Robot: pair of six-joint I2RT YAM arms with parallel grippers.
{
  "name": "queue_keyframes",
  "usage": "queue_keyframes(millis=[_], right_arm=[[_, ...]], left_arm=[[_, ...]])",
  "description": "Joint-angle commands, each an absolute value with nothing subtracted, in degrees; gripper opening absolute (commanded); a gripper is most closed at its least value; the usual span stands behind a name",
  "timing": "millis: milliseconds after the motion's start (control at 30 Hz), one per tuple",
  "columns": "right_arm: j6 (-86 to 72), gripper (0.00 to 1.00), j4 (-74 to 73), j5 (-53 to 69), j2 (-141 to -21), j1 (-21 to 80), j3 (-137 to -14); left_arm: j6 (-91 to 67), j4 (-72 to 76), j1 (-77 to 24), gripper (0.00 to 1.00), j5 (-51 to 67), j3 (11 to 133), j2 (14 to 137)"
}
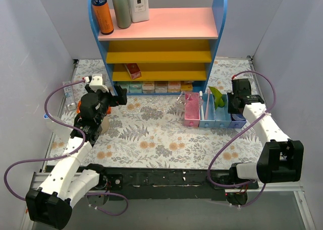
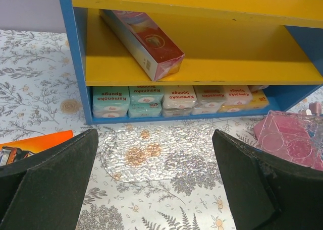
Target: Prepare toiletry sets of a toothbrush and toothpaste on the tray
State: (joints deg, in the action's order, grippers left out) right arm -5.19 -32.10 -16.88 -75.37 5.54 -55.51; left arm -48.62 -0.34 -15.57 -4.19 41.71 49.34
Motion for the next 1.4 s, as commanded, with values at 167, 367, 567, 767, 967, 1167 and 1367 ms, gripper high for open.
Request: queue_keyframes(millis=[167,367,567,767,967,1167,1367], right_arm=[[-5.5,0.01,-35.8,-19.3,-71.6,5.7,-62.9],[-4.5,0.01,-38.5,-20.4,-69.9,5.6,-66.3],[-4.0,0.01,-41.0,-19.9,-68.8,5.7,-68.6],[-3.3,0.01,-44.1,-19.9,-68.0,6.6,-71.3],[-3.5,0.01,-46.9,-20.8,-68.2,8.8,-74.5],[-4.5,0.01,-50.6,-23.2,-69.1,12.6,-79.3],[-4.7,0.01,-52.9,-25.4,-70.5,21.8,-85.1]], left_arm=[[-48.0,0.8,-16.4,0.98,-5.4,41.5,48.5],[-48.1,0.7,-16.4,0.98,-5.6,41.5,48.5],[-48.2,0.6,-16.4,0.98,-5.9,41.5,48.5],[-48.3,0.5,-16.5,0.98,-5.9,41.5,48.4],[-49.0,0.4,-16.5,0.98,-6.2,41.9,49.0],[-49.4,0.4,-16.4,0.98,-6.5,42.0,49.1],[-50.8,-2.1,-16.5,0.98,-6.8,42.8,50.4]])
